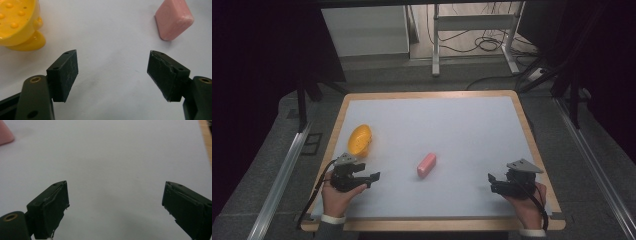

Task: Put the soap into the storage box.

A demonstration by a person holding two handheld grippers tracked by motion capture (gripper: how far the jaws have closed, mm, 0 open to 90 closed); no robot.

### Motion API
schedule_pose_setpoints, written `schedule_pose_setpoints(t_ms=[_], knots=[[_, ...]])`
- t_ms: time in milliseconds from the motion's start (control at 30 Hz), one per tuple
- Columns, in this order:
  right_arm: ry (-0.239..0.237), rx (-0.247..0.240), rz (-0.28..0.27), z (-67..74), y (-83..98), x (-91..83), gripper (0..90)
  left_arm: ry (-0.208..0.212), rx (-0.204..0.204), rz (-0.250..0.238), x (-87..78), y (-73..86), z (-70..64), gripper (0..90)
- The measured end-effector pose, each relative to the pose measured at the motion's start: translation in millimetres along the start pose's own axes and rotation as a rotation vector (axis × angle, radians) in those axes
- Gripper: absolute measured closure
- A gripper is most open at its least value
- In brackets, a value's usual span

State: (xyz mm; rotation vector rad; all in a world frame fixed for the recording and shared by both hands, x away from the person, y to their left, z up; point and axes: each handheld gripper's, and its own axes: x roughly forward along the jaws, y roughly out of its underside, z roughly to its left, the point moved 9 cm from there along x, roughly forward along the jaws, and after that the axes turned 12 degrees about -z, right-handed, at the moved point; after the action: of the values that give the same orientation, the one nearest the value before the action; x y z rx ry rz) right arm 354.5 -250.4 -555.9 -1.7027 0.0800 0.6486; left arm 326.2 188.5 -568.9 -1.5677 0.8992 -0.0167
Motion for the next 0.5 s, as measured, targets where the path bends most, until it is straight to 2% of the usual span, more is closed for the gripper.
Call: schedule_pose_setpoints(t_ms=[300, 500], knots=[[-0.019, -0.002, -0.022, -8.2, 6.5, -3.0, 10.7, -0.027, 0.007, -0.003, 1.5, 0.2, 5.8, 25.2], [-0.018, 0.008, -0.033, -14.3, 6.9, -5.2, 10.7, -0.020, 0.015, -0.006, 0.5, -1.1, 2.0, 25.3]])
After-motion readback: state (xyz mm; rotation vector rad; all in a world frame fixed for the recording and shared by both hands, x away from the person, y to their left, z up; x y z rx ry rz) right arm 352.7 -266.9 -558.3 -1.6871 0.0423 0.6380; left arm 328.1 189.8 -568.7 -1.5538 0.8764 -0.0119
